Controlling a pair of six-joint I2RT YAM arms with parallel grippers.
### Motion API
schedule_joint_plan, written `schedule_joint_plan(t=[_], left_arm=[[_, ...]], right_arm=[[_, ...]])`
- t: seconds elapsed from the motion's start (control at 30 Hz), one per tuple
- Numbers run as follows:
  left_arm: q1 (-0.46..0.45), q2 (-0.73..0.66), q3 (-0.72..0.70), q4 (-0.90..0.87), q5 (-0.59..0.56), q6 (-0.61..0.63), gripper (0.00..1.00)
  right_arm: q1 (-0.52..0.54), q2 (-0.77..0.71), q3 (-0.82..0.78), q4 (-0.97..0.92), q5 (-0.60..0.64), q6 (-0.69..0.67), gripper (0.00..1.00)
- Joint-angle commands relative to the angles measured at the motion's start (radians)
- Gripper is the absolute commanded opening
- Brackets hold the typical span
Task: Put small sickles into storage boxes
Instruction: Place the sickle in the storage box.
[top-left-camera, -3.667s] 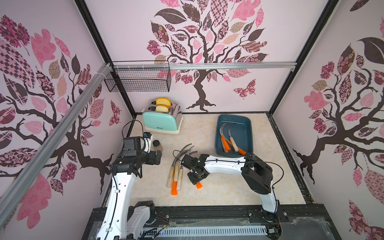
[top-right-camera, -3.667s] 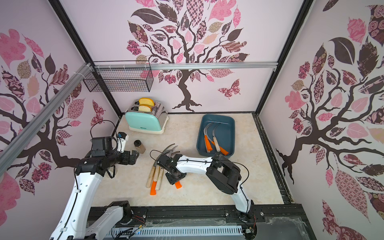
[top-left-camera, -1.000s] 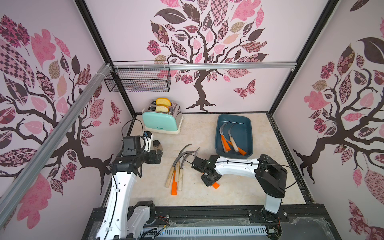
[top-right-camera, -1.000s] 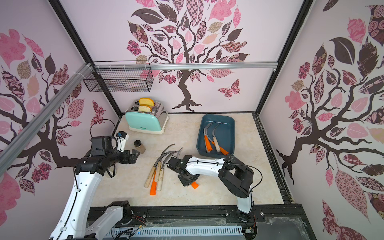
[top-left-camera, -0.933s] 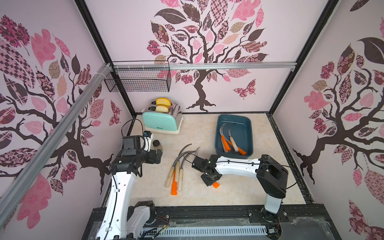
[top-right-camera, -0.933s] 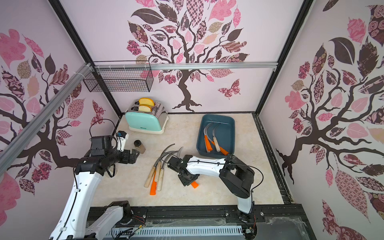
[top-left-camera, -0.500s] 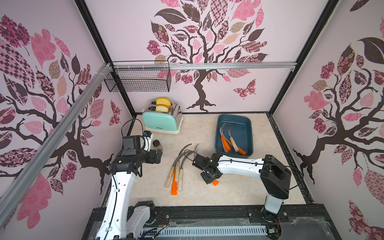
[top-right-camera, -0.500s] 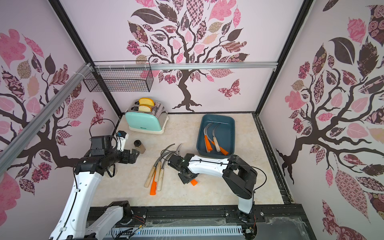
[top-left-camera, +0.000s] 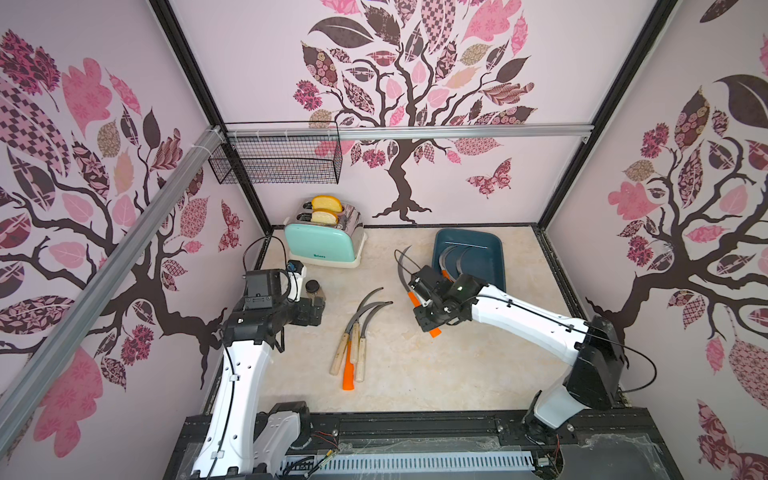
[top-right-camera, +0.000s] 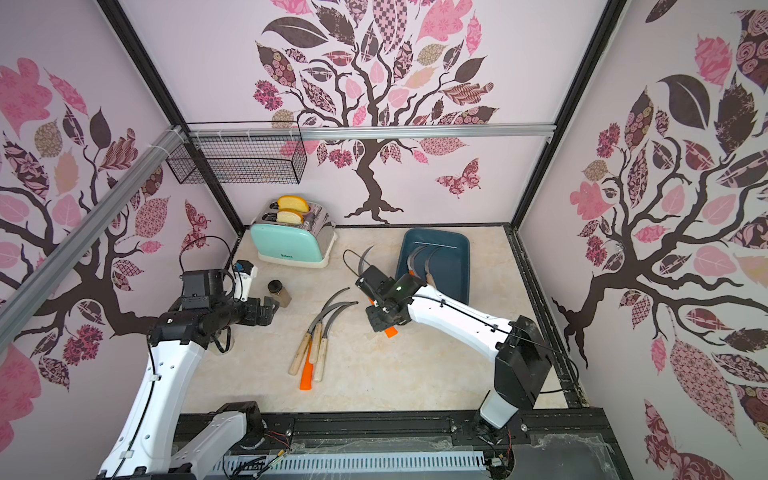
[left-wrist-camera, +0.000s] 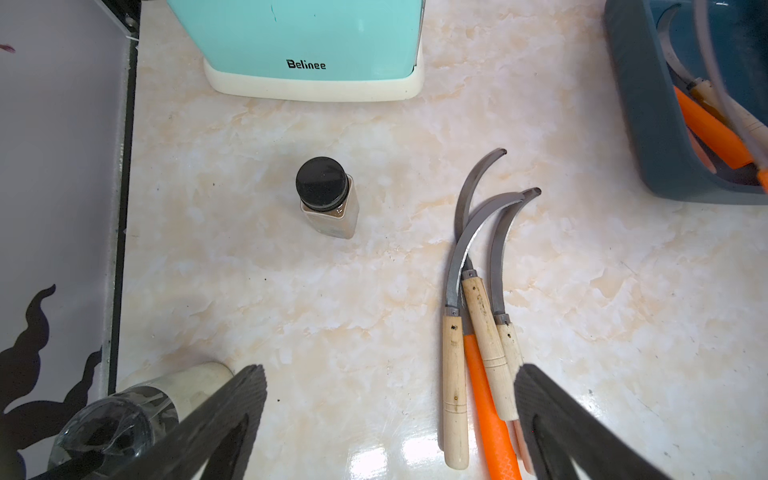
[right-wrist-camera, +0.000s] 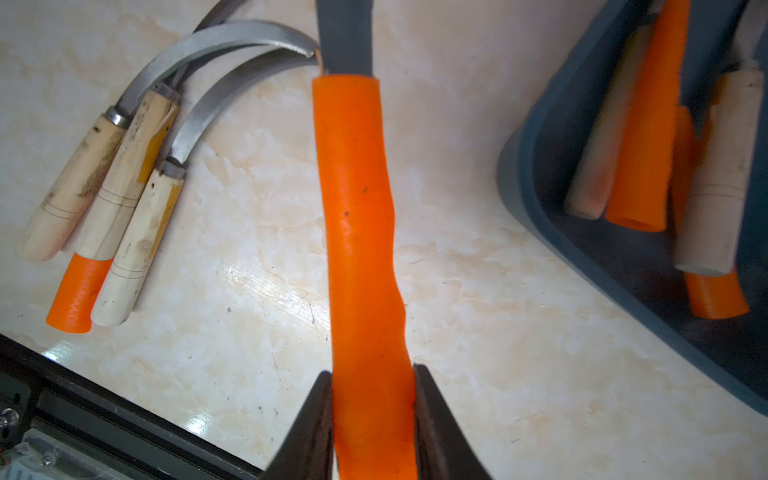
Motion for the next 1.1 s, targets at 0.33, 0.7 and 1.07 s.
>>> schedule_joint_plan(t=[0.33,0.7,1.07], left_arm=[[0.005,-0.003,0.031,-0.01,0.013,-0.002,0.98],[0.005,0.0,0.028,-0.006,0.032,-0.007,0.98],[0.005,-0.006,0.024,-0.007,0.042,-0.004,0.98]], right_arm=[[-0.3,-0.047,0.049,-0.103,-0.12,-0.171,0.16],[-0.418,0.062,0.108,-0.098,-0.123,-0.184,0.16],[-0.504,0.187,0.16,-0.043,-0.176,-0.172,0.17]])
